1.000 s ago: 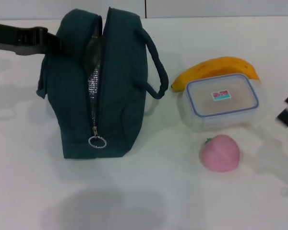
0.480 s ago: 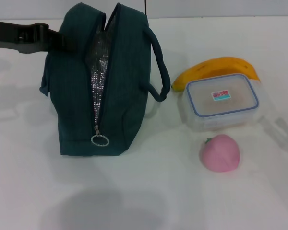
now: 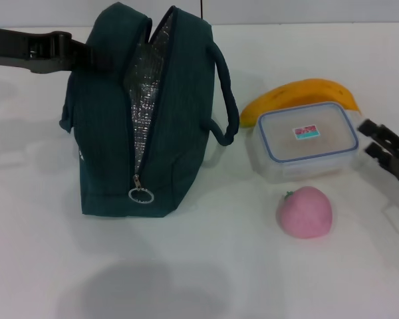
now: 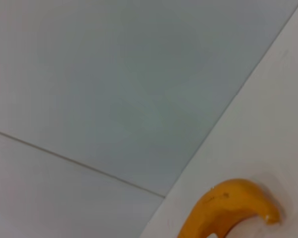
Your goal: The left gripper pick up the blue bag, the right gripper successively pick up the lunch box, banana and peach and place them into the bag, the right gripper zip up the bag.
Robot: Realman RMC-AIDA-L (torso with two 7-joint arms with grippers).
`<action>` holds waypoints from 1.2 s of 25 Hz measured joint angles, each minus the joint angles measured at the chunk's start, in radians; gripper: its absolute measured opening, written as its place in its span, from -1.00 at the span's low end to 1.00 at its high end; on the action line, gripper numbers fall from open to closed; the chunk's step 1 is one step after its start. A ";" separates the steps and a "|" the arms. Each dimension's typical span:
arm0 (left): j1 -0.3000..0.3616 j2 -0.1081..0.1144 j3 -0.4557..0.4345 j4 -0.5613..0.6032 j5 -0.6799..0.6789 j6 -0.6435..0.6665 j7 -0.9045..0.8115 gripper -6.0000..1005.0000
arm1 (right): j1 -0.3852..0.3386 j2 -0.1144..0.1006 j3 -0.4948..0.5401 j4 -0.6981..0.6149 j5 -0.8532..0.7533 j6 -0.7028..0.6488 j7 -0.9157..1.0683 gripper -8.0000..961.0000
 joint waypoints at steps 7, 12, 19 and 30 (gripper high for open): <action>-0.003 -0.002 0.000 0.002 0.000 0.000 0.003 -0.91 | 0.073 0.008 -0.006 0.019 -0.006 0.048 0.001 0.73; -0.005 -0.002 0.000 0.004 0.000 0.000 0.003 -0.91 | 0.102 0.011 -0.006 0.021 -0.005 0.054 0.001 0.72; -0.007 -0.001 0.000 0.005 0.000 0.000 0.003 -0.91 | 0.120 0.011 -0.003 0.020 0.001 0.057 0.002 0.72; -0.007 -0.001 0.000 0.007 0.000 0.000 0.003 -0.91 | 0.123 0.011 -0.006 0.012 0.001 0.057 0.002 0.71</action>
